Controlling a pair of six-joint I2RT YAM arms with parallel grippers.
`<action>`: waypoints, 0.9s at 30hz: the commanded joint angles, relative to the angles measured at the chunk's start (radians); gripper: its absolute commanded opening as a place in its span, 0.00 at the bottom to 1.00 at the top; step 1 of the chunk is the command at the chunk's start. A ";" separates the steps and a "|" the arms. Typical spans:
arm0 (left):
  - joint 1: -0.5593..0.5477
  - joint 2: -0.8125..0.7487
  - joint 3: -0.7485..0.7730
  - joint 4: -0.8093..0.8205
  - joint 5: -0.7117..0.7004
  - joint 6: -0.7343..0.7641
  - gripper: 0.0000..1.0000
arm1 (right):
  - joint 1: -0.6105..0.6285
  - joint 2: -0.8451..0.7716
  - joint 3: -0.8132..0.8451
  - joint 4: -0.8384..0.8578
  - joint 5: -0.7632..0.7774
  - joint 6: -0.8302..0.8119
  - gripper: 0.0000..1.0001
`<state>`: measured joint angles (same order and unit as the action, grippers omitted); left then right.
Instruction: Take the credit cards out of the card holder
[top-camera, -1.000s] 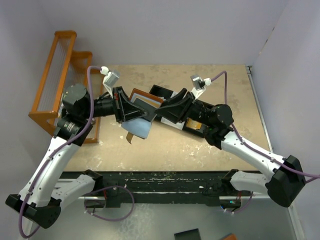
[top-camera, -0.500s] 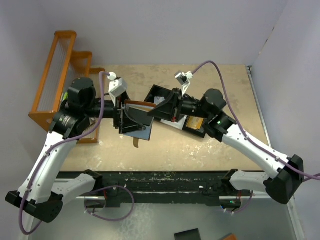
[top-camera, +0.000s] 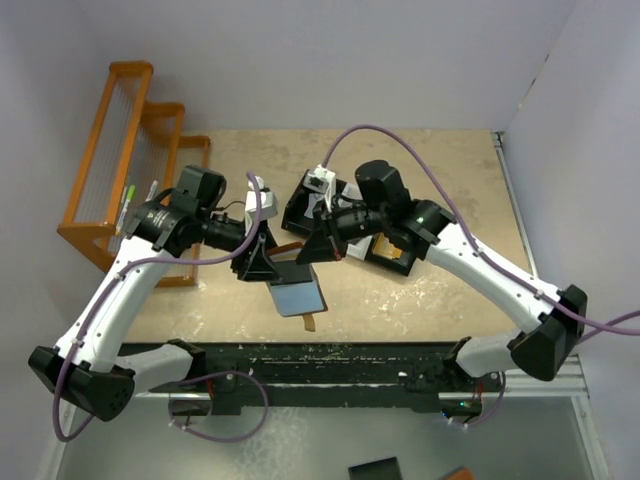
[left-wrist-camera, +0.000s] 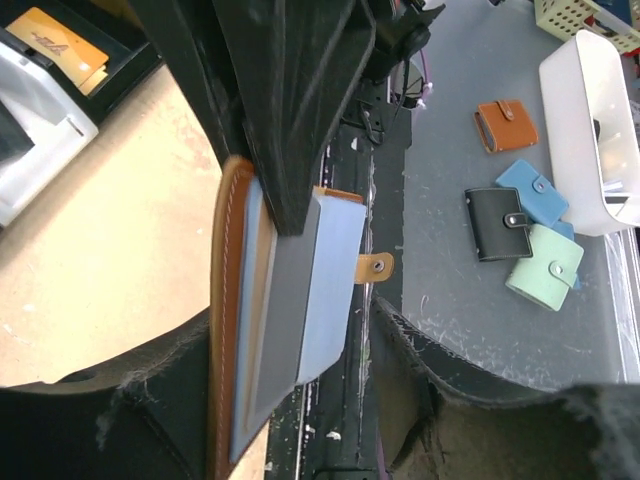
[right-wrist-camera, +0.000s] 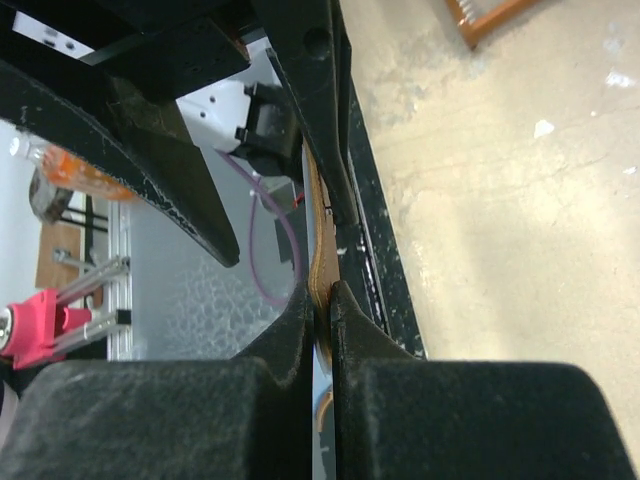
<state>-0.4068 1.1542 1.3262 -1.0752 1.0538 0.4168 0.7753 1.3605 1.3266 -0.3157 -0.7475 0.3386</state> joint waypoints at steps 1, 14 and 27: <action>-0.004 0.005 -0.023 0.006 0.080 0.054 0.58 | 0.041 0.043 0.100 -0.140 0.032 -0.096 0.00; -0.005 0.022 -0.127 0.021 0.060 0.080 0.36 | 0.059 0.115 0.202 -0.109 -0.019 -0.047 0.00; 0.033 -0.039 -0.081 0.383 0.163 -0.431 0.00 | -0.002 -0.185 -0.152 0.419 0.083 0.301 0.66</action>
<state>-0.3988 1.1698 1.2041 -0.9211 1.1130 0.2382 0.7994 1.3430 1.3178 -0.2394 -0.6975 0.4450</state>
